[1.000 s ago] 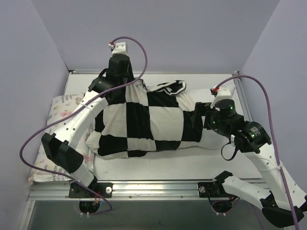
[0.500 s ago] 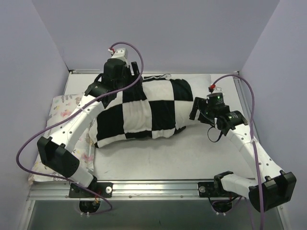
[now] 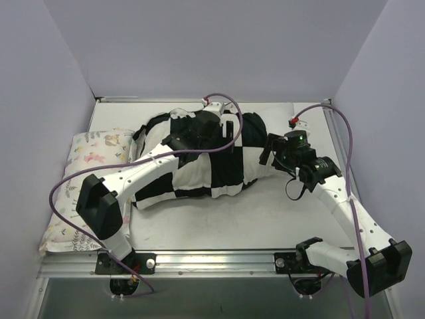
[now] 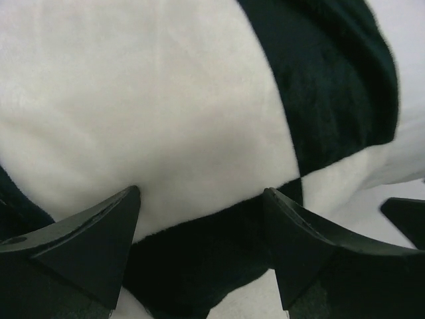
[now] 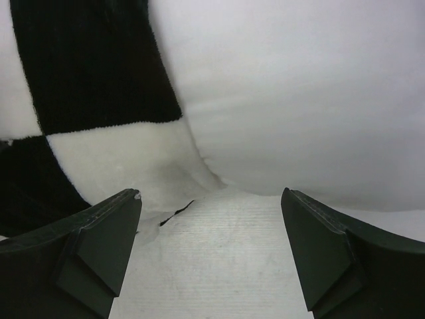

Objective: Remove the pillowcase from the pillow

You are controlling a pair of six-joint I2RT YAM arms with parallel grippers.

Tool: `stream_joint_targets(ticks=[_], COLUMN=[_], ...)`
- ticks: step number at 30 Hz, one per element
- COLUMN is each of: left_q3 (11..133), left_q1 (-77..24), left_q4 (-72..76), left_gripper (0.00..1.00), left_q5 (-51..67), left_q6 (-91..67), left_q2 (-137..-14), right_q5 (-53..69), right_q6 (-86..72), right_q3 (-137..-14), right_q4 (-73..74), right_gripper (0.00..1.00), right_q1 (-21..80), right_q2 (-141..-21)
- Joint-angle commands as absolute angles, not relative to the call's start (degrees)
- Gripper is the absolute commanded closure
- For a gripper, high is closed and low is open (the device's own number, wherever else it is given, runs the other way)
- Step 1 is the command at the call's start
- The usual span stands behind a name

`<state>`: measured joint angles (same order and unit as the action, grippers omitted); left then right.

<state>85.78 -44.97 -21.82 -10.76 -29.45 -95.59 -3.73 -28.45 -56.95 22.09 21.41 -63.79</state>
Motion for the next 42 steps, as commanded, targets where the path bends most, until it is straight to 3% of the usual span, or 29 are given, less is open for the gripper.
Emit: stream_joint_targets(ticks=[1,4,5,6,7,9,18,19,21,22,24,25,26,27,28,29,31,37,38,42], left_q3=[84.6,82.7,82.6,82.6,82.7,82.5,73.4,73.1,72.3,72.0,71.7,71.6,71.3,70.9,71.2,72.1,75.2,78.1,78.0,81.5], left_q1=[-45.0,-44.9,-44.6,-44.6,-44.5,-43.9,-38.0,-37.8,-37.8,-37.6,-37.4,-37.4,-37.5,-38.0,-39.4,-40.3,-42.2,-46.2,-46.8,-48.8], left_q4=[-20.0,-19.6,-20.2,-20.2,-20.6,-22.2,-23.5,-23.7,-23.8,-23.8,-24.0,-23.5,-20.9,-19.5,-18.8,-18.8,-19.3,-20.7,-19.4,-21.3], left_gripper=[0.18,0.37,0.69,0.69,0.87,1.0,1.0,1.0,1.0,1.0,1.0,1.0,0.97,0.83,0.51,0.36,0.23,0.14,0.03,0.05], left_q5=[-13.4,-15.1,-16.0,-16.0,-16.7,-17.4,-16.2,-15.9,-15.1,-15.1,-13.7,-12.2,-10.6,-9.6,-9.1,-9.6,-11.0,-14.9,-15.0,-18.3], left_q6=[-30.4,-30.0,-29.3,-29.0,-28.7,-28.0,-29.0,-29.0,-29.1,-29.1,-28.9,-28.6,-28.1,-28.1,-28.0,-27.7,-27.3,-29.3,-29.4,-29.6], left_q2=[-97.2,-96.3,-95.9,-95.7,-95.5,-94.7,-83.6,-83.2,-82.2,-81.9,-81.0,-80.6,-80.1,-79.1,-79.1,-80.0,-81.6,-87.6,-88.6,-92.9], right_q5=[-10.0,-12.2,-12.4,-12.4,-9.9,-7.1,9.4,11.1,14.1,14.3,13.6,13.3,13.3,13.3,12.8,12.6,11.3,6.5,6.1,4.2], right_q6=[-28.9,-28.2,-27.5,-27.5,-27.2,-27.2,-28.2,-28.9,-30.4,-30.8,-31.5,-31.6,-31.6,-31.7,-32.1,-32.1,-32.0,-32.5,-32.5,-32.3], right_q3=[-58.7,-60.3,-61.3,-61.3,-61.4,-61.5,-59.9,-59.8,-59.4,-59.1,-59.2,-59.2,-59.0,-58.9,-58.5,-57.9,-57.3,-54.0,-53.9,-54.9], right_q4=[23.1,22.9,22.5,22.5,21.9,20.3,13.8,12.8,10.6,10.0,9.8,9.9,10.0,10.0,10.0,10.1,10.7,12.9,13.3,15.1], right_gripper=[0.09,0.06,0.03,0.03,0.03,0.02,0.0,0.03,0.13,0.3,0.56,0.88,0.97,1.0,1.0,1.0,1.0,1.0,1.0,1.0], right_q1=[19.9,18.7,16.8,16.8,15.8,12.8,5.3,5.4,5.3,5.4,5.3,5.3,5.3,5.4,5.4,5.9,6.8,12.7,13.4,15.5], right_q2=[-62.8,-64.4,-66.3,-67.1,-67.6,-69.3,-75.6,-76.5,-78.9,-79.4,-80.7,-80.8,-80.8,-80.2,-79.6,-79.1,-76.6,-68.1,-67.4,-65.6])
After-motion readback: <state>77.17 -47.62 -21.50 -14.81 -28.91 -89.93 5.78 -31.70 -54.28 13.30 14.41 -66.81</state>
